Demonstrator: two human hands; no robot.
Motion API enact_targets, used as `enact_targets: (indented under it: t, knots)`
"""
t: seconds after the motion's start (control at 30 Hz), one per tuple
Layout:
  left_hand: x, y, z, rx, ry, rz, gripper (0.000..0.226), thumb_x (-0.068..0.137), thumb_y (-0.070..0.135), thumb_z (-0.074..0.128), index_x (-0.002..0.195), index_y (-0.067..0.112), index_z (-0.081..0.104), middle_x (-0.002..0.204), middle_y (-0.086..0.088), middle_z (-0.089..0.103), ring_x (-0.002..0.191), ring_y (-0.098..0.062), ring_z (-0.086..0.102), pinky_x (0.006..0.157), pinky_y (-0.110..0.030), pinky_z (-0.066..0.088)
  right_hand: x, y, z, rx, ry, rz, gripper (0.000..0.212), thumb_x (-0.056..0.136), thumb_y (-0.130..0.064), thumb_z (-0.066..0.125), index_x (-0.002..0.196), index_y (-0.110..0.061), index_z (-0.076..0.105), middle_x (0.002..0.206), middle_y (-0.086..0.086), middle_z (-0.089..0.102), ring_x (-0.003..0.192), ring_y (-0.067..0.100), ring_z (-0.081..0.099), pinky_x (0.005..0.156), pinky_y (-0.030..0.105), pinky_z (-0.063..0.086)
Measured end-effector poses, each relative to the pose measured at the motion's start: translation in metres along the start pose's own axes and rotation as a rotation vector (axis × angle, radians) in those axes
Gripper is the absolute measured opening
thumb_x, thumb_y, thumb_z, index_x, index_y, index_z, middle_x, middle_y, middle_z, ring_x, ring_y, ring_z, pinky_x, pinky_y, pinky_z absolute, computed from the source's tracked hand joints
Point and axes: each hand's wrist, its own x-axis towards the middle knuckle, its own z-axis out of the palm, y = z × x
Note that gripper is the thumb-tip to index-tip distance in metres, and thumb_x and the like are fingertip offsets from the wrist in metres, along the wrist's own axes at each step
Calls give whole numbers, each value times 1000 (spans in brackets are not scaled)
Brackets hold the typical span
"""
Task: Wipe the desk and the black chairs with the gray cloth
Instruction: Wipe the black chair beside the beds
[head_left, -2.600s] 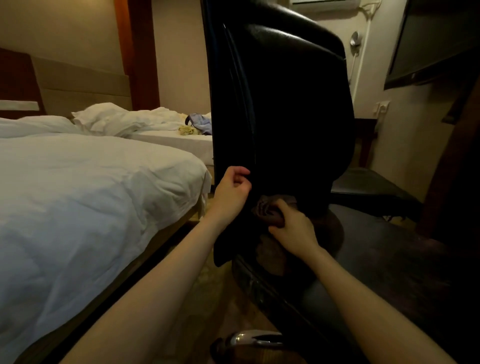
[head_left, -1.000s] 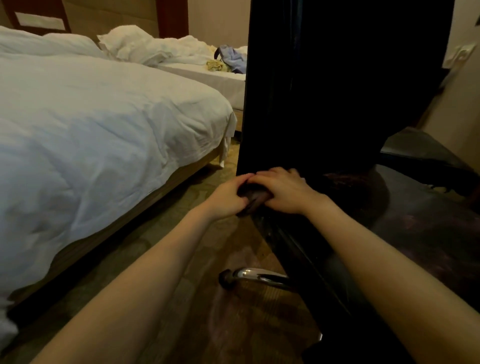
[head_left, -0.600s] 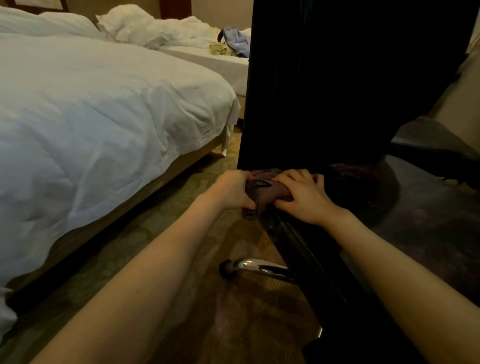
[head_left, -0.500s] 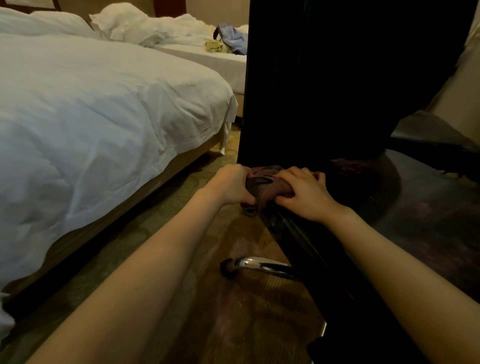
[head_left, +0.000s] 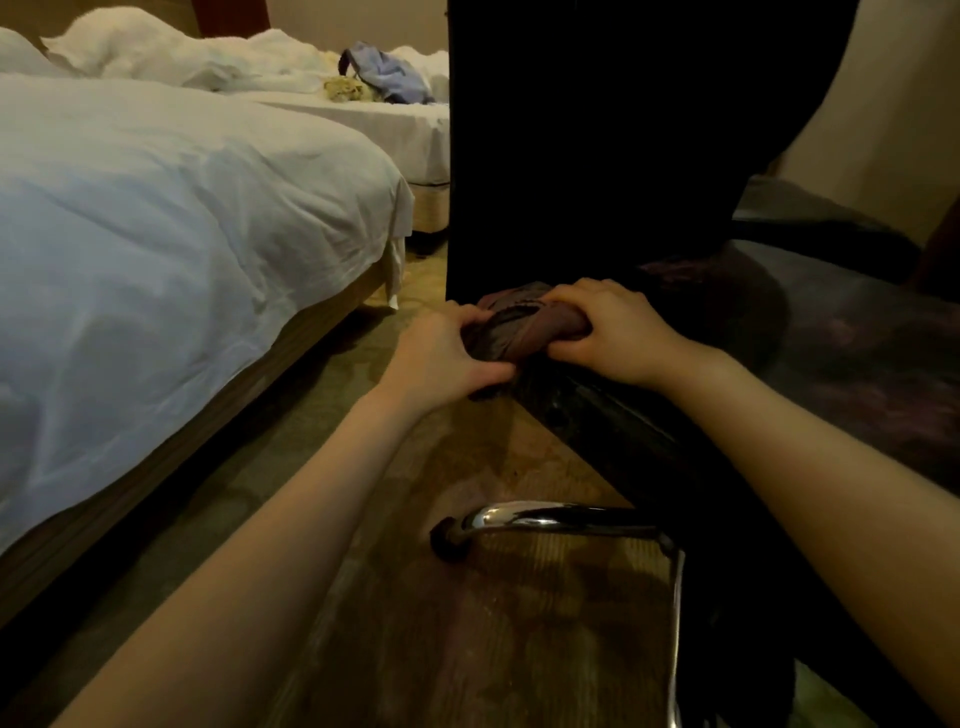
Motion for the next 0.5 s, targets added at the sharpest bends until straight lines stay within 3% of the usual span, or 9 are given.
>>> enact_targets:
  t: [0.1, 0.23, 0.3, 0.37, 0.4, 0.47, 0.5]
  knots:
    - [-11, -9, 13, -120, 56, -6, 58, 64, 25, 82, 117, 13, 62, 104, -6, 63, 92, -21, 62, 79, -38, 54, -13, -14, 1, -113, 17, 5, 54, 84, -37, 62, 135, -28, 45, 130, 4, 47, 123, 26, 38, 99, 38, 29]
    - [-37, -19, 35, -166, 160, 48, 57, 62, 18, 84, 114, 8, 65, 102, -7, 62, 93, -16, 58, 80, -19, 44, -40, -41, 8, -316, 12, -2, 54, 86, -38, 59, 136, -27, 43, 135, 7, 42, 124, 29, 34, 101, 42, 26]
    - [-49, -22, 45, -175, 184, 79, 59, 61, 15, 84, 115, 5, 64, 106, -10, 63, 96, -18, 58, 80, -14, 39, -53, -52, 16, -397, 67, -31, 54, 75, -29, 73, 125, -18, 57, 126, 15, 53, 115, 36, 47, 95, 48, 35]
    - [-57, -24, 54, -191, 201, 70, 57, 65, 13, 82, 118, 4, 63, 110, -11, 62, 100, -22, 59, 84, -17, 40, -61, -54, 29, -446, 192, -63, 51, 58, -19, 84, 105, -11, 69, 106, 21, 64, 96, 40, 61, 83, 51, 47]
    - [-60, -25, 57, -198, 217, 70, 53, 68, 12, 79, 118, 4, 63, 108, -10, 62, 99, -23, 60, 83, -16, 40, -65, -56, 34, -501, 241, -82, 42, 60, -18, 82, 100, -10, 72, 102, 21, 66, 91, 38, 64, 82, 49, 48]
    - [-68, -27, 63, -212, 217, 80, 43, 75, 9, 74, 117, 6, 63, 103, -6, 62, 92, -21, 61, 78, -11, 38, -74, -62, 44, -651, 272, -138, 25, 76, -16, 59, 96, -12, 74, 103, 20, 68, 93, 34, 66, 86, 46, 43]
    - [-72, -29, 65, -219, 186, 93, 38, 78, 8, 71, 116, 8, 64, 102, -3, 61, 91, -19, 61, 76, -10, 38, -78, -64, 49, -707, 259, -167, 32, 79, -14, 46, 94, -14, 75, 104, 18, 69, 95, 32, 66, 87, 46, 41]
